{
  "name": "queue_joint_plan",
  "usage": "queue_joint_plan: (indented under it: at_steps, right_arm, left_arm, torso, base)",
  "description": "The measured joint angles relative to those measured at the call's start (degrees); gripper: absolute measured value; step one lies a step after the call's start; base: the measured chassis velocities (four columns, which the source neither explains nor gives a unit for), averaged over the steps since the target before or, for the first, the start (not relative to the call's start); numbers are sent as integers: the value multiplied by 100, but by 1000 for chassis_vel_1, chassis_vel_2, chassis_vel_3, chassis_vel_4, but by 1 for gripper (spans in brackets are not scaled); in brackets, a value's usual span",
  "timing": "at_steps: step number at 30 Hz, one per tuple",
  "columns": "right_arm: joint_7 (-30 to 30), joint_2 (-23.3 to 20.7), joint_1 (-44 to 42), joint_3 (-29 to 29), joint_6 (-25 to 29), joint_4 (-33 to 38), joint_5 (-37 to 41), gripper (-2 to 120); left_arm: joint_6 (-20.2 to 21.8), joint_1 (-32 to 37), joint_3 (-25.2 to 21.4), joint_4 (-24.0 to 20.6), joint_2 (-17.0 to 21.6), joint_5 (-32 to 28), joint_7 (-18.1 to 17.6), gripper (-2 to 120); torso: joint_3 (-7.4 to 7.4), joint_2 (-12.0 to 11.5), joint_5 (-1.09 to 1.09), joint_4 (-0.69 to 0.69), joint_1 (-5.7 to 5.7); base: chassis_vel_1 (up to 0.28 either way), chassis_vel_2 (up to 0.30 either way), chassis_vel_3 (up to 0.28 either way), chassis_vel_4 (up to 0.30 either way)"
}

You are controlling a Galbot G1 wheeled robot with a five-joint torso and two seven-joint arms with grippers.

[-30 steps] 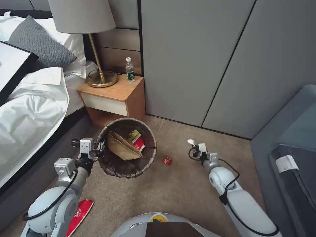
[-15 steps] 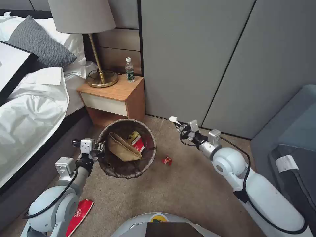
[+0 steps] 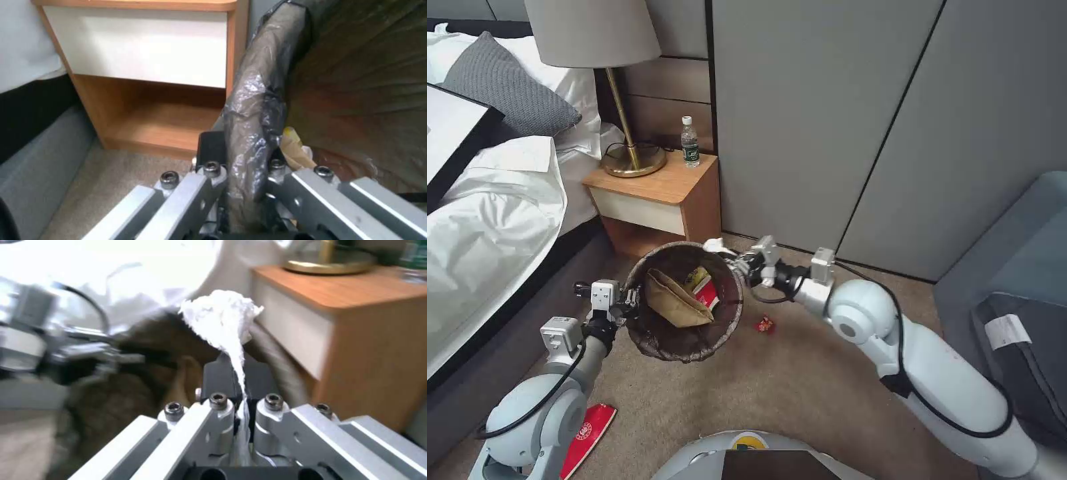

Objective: Pick up the trash bin, then pick up the garbage from the floor and place it into the trash bin.

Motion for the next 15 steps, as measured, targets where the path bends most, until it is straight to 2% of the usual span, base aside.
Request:
queue_joint_plan:
  at_steps: [6, 15]
  right_arm:
    - [115, 296, 197, -600, -28, -41, -113, 0]
    - [580, 380, 329, -1070, -201, 77, -87, 0]
  left_arm:
    - [51, 2, -3, 18, 47, -30, -6, 2]
    - [192, -35, 28, 24, 64, -42, -38, 2]
  torso:
    - [0, 0, 0, 1, 0]
    - [0, 0, 1, 0, 0]
  base:
    - [0, 0, 0, 0]
    - [0, 0, 0, 0]
